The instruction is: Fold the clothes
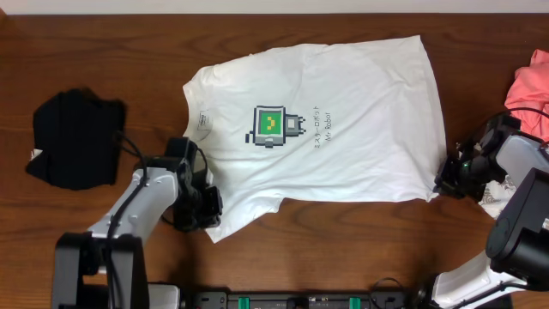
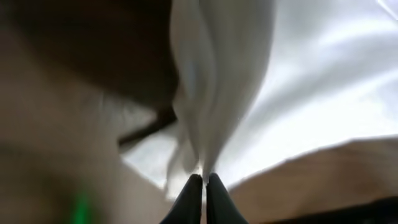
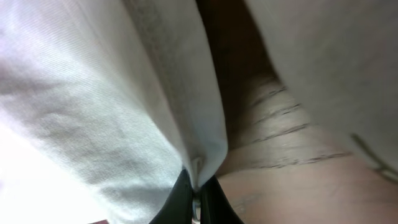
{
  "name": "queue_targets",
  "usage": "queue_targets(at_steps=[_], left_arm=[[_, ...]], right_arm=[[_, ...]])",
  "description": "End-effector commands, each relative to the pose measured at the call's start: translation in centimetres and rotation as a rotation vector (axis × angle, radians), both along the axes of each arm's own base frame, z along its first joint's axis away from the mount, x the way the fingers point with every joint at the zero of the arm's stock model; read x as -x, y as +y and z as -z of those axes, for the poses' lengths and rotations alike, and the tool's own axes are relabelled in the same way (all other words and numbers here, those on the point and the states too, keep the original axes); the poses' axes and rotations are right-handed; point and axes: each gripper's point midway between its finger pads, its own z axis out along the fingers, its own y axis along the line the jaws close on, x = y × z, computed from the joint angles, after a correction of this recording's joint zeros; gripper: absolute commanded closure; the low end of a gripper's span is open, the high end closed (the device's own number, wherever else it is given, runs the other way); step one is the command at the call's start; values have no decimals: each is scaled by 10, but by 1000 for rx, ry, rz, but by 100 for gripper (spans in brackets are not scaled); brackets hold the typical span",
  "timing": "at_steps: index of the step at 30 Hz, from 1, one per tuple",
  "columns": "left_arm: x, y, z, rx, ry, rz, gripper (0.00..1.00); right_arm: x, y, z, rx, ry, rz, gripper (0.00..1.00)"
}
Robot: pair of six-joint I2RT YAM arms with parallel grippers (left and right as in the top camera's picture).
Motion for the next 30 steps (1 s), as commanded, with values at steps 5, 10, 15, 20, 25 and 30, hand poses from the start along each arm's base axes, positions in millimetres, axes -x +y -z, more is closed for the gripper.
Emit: queue_targets(at_steps=[5, 10, 15, 20, 25, 30], left_arm=[[-42, -5, -58, 32, -293, 8, 94], [-52, -5, -81, 38, -418, -17, 94], [-43, 4, -70, -19, -361, -22, 85], [-33, 10, -46, -54, -264, -21, 44], [-27, 14, -17, -91, -148, -17, 39], [-32, 13, 9, -93, -92, -14, 39]], right_arm=[[-9, 3, -20, -6, -64, -2, 99], [-18, -1, -41, 31, -146, -3, 99], [-20, -1, -46, 39, -163, -3, 99], [-20, -2, -46, 39, -164, -3, 98], [-20, -2, -46, 39, -164, -3, 99], [-20, -2, -46, 39, -163, -3, 99]])
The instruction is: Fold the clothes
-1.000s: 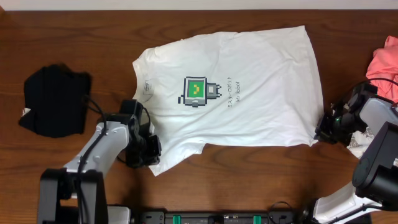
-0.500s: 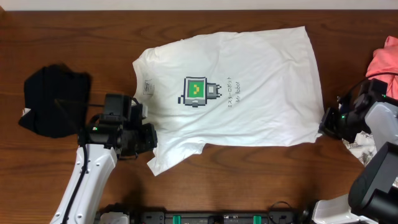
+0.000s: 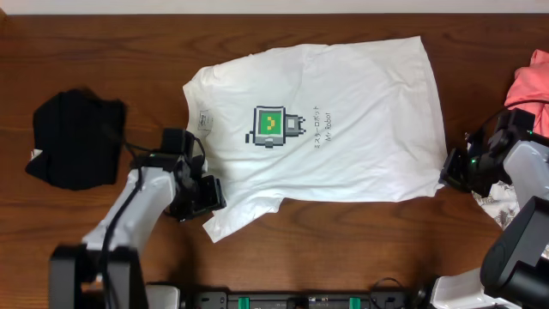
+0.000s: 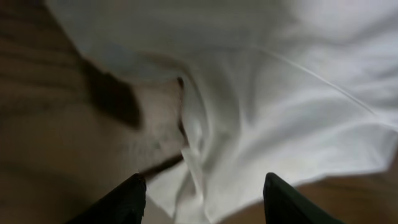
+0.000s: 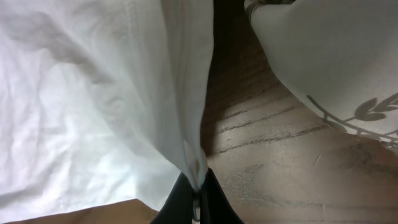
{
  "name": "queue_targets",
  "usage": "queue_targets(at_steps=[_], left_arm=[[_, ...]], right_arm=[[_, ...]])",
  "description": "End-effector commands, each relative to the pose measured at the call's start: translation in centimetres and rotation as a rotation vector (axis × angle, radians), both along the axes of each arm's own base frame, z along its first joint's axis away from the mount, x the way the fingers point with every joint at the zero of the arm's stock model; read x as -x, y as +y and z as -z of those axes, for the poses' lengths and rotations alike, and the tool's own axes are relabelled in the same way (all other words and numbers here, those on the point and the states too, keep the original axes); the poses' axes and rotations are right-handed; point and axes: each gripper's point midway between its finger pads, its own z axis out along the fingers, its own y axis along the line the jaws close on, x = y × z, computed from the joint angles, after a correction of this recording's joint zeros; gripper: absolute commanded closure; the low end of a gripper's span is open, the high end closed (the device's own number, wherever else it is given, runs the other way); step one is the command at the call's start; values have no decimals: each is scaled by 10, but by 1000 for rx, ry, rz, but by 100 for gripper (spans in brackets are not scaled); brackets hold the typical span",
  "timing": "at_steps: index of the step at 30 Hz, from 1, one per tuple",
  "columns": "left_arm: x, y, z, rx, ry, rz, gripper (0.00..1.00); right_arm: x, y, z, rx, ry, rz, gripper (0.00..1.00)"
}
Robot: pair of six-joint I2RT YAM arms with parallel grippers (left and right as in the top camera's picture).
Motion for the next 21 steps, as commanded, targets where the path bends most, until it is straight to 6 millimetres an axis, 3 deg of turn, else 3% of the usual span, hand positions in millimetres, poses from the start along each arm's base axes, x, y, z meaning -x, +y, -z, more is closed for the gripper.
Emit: queue_targets(at_steps=[1, 6, 8, 10, 11, 17, 21], left_arm=[[2, 3, 17, -19, 49, 0, 39], [2, -17, 23, 95, 85, -5, 41], [1, -22, 22, 126, 80, 6, 62], [1, -23, 21, 137, 74, 22, 91], [1, -23, 20, 137, 71, 25, 94], [-1, -23, 12, 138, 41, 27, 94], [0, -22, -5, 137, 21, 27, 94]], right_arm=[[-7, 0, -6, 3, -27, -5, 99], [-7, 0, -6, 3, -26, -5, 99], [-7, 0, -6, 4, -27, -5, 99], [-7, 0, -6, 3, -27, -5, 99], [-7, 0, -6, 3, -27, -5, 99], [-7, 0, -6, 3, -27, -5, 99], [-7, 0, -6, 3, -27, -5, 99]])
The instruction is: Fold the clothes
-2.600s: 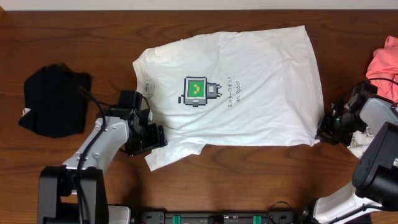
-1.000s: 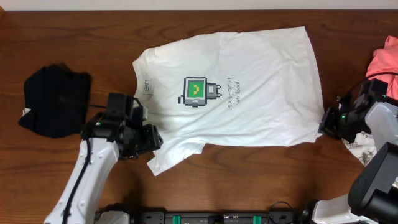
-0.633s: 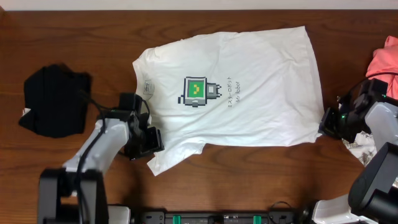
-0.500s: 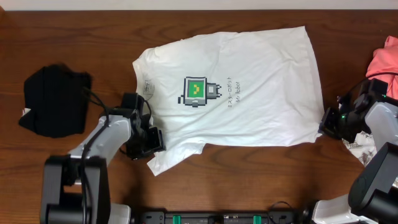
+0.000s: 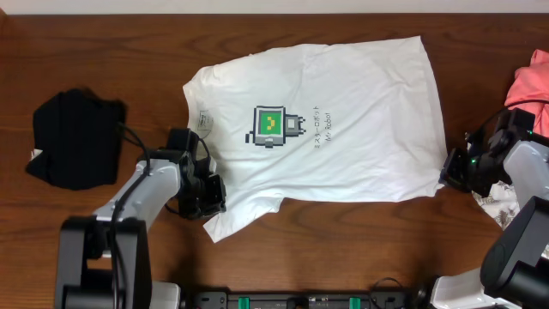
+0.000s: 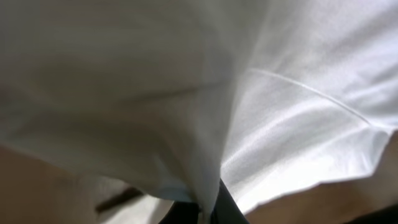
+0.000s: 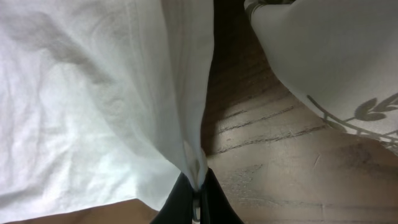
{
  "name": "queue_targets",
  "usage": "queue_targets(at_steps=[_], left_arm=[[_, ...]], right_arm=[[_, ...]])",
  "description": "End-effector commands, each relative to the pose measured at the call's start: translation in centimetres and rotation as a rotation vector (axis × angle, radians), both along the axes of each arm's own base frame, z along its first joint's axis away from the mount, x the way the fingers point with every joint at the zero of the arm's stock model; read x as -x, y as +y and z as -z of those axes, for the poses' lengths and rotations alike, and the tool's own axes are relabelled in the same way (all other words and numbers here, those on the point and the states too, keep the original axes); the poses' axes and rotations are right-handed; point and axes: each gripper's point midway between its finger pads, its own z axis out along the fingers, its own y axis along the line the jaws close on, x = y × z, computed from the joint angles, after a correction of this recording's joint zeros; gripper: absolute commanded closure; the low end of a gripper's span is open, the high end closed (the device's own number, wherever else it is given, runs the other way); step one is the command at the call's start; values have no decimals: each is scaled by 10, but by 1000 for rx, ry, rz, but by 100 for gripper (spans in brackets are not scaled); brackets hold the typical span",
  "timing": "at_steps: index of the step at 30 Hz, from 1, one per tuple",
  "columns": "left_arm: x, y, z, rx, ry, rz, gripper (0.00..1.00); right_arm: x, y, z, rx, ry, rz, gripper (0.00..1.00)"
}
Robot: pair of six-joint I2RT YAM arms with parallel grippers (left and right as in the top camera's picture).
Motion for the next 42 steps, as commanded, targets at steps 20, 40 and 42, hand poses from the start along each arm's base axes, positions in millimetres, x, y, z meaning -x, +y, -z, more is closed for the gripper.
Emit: queue_targets(at_steps=[20, 40, 42], left_arm=[[-46, 43, -89, -192, -407, -111, 94], [-103, 48, -107, -176, -628, -157, 91], [-107, 48, -102, -177, -620, -156, 91]], right_arm=[[-49, 14, -37, -104, -230, -66, 99], [-84, -1, -53, -47, -366, -47, 99], [-87, -2, -55, -42, -380, -36, 99]])
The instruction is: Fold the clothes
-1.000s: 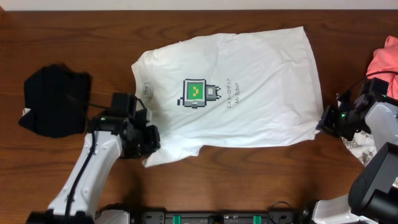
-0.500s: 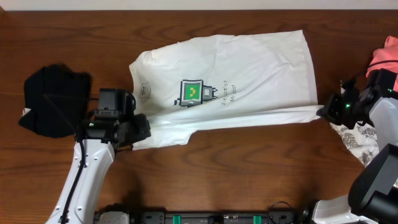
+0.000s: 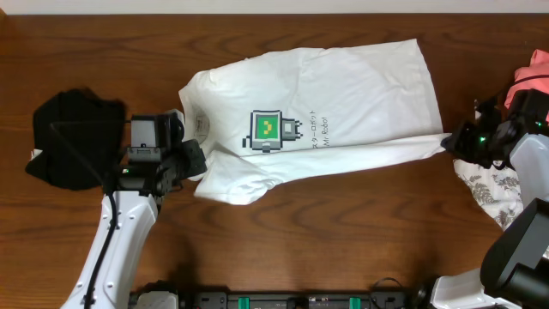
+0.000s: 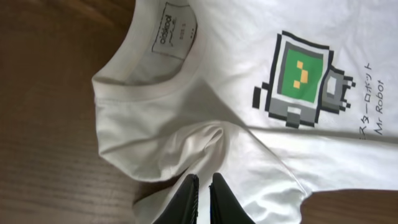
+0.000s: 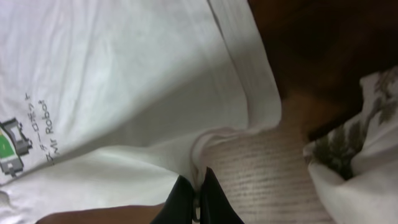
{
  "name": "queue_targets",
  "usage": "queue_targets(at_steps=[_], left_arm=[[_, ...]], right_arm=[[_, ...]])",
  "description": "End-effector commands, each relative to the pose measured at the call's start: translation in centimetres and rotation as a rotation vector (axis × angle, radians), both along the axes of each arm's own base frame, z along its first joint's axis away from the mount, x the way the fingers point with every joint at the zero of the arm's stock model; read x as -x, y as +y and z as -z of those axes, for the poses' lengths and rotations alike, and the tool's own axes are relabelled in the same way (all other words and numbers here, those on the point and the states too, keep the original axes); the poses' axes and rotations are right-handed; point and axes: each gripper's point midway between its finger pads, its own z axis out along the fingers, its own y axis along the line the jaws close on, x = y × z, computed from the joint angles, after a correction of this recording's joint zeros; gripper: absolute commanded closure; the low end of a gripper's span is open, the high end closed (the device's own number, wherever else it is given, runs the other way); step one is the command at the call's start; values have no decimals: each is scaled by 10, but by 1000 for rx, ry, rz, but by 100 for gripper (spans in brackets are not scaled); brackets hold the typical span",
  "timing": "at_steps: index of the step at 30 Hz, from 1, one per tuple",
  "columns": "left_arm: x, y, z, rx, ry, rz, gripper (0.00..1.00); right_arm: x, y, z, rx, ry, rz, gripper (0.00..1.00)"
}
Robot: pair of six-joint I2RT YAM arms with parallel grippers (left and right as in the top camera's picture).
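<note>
A white T-shirt [image 3: 352, 86] with a pixel robot print [image 3: 268, 129] lies across the wooden table [image 3: 343, 249], collar to the left. My left gripper [image 3: 190, 160] is shut on the shirt's near left sleeve; in its wrist view the fingers [image 4: 203, 186] pinch white fabric below the collar [image 4: 155, 87]. At the right, my right gripper [image 3: 453, 142] is shut on the near hem corner, with cloth bunched between its jaws [image 5: 198, 186]. The near edge is raised and stretched between both grippers, with a fold along it.
A black garment [image 3: 73, 142] lies at the left, just beyond the left arm. A pink garment [image 3: 533, 77] sits at the far right edge. A white leaf-patterned cloth [image 3: 487, 184] lies under the right arm near the hem.
Both grippers have moved away from the table's near edge with the cloth in them. The shirt's near edge is now lifted and drawn over toward the print. The collar end has bunched.
At first both grippers were shut on the shirt's near corners, flat on the table. Then the left one stood open over the sleeve while the right kept its hold. The left shut on the sleeve again, and now both hold the near edge raised and carried inward.
</note>
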Motion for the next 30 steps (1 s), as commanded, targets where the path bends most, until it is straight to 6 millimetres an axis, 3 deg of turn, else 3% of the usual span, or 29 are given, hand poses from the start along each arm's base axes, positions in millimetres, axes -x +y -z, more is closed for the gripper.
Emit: queue_targets(at_steps=[1, 8, 15, 24, 30], left_arm=[[-12, 3, 2, -6, 1, -20, 91], [-8, -6, 23, 36, 79, 8, 91], [5, -12, 40, 45, 166, 30, 56], [15, -13, 74, 39, 284, 35, 55], [19, -26, 78, 69, 305, 75, 55]], right_arm=[[-12, -2, -15, 7, -53, 16, 99], [-13, 2, -14, 12, -51, 6, 99], [-15, 10, -14, 15, -49, -16, 99], [-13, 11, -13, 12, -42, -17, 99], [-13, 11, -13, 13, -41, -17, 99]])
